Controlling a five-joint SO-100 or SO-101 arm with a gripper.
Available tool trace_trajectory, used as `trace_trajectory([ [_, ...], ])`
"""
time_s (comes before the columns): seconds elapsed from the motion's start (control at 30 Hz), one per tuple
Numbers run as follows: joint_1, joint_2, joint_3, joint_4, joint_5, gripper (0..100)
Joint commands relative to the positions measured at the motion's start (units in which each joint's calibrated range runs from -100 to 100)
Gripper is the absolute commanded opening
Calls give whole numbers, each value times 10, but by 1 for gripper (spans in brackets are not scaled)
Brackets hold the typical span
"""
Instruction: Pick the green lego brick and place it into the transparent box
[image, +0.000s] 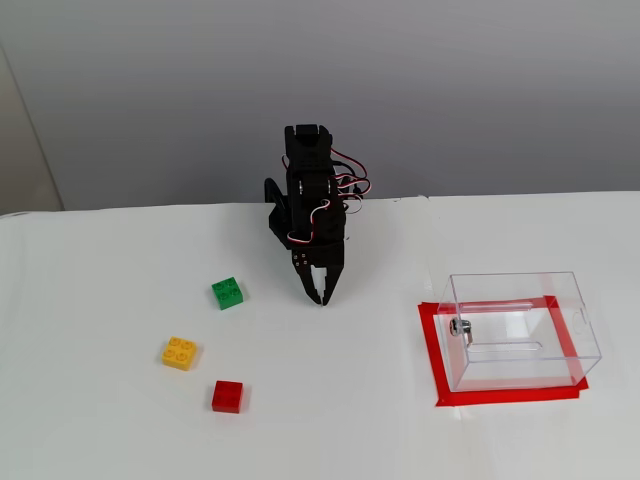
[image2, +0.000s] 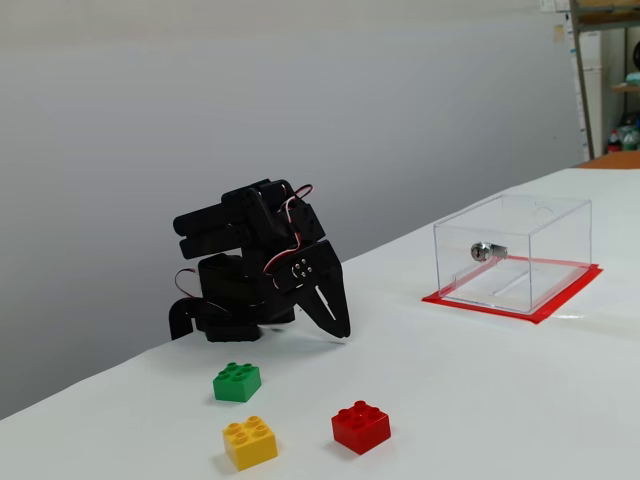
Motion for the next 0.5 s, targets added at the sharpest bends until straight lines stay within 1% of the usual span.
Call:
trace_trajectory([
  [0.0, 2, -4, -17, 3, -1, 1],
  [0.47, -3, -4, -17, 3, 2, 1],
])
